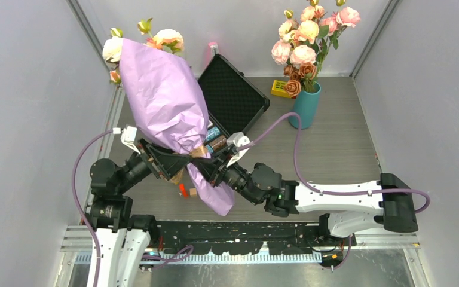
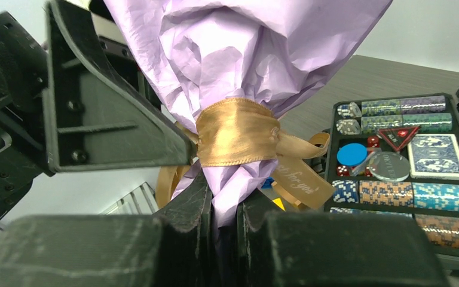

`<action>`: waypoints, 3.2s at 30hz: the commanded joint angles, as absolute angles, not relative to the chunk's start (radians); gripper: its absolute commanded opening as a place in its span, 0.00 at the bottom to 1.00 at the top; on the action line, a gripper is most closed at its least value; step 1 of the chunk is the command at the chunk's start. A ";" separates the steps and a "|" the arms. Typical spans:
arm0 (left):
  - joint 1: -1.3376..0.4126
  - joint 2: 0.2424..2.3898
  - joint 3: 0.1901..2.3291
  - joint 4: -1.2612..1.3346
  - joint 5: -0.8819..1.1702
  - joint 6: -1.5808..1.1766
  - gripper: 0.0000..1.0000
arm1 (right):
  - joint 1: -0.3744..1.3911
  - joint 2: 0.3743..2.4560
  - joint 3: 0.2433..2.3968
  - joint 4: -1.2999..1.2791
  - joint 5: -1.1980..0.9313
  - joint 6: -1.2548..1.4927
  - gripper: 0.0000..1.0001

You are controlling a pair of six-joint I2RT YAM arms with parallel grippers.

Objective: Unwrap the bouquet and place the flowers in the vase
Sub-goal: Pick up the fake flower from the corner of the board, then place the fake flower at the center of the board.

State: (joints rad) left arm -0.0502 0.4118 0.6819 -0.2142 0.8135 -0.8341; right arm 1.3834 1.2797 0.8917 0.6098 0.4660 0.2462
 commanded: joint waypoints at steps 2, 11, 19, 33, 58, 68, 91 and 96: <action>-0.045 0.373 0.664 -0.007 0.845 -0.959 1.00 | 1.385 1.317 0.948 0.716 0.431 0.275 0.00; -0.045 0.328 0.578 0.106 0.756 -1.065 0.91 | 1.385 1.350 0.956 0.723 0.425 0.290 0.00; -0.045 0.328 0.533 0.120 0.743 -1.112 0.84 | 1.387 1.421 1.009 0.724 0.440 0.277 0.00; -0.045 0.324 0.488 0.153 0.717 -1.161 0.32 | 1.394 1.488 1.040 0.706 0.471 0.242 0.00; -0.045 0.563 0.746 -0.073 0.651 -0.751 0.00 | 1.390 1.179 0.845 0.368 0.322 0.345 0.95; -0.108 0.650 0.968 -0.425 0.508 -0.289 0.00 | 1.113 1.030 0.805 -0.046 0.260 0.540 1.00; -0.801 0.730 0.878 -0.441 -0.109 0.119 0.00 | 0.160 0.819 0.648 -0.160 -0.040 0.676 1.00; -0.979 0.677 0.793 -0.391 -0.330 0.205 0.00 | -0.022 0.842 0.659 -0.121 -0.123 0.735 1.00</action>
State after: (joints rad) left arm -0.8803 0.7261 0.8299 -0.5121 -0.1085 0.0986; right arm 0.0582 0.8360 0.6437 -0.1772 -0.0086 0.6674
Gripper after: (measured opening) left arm 0.157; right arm 0.995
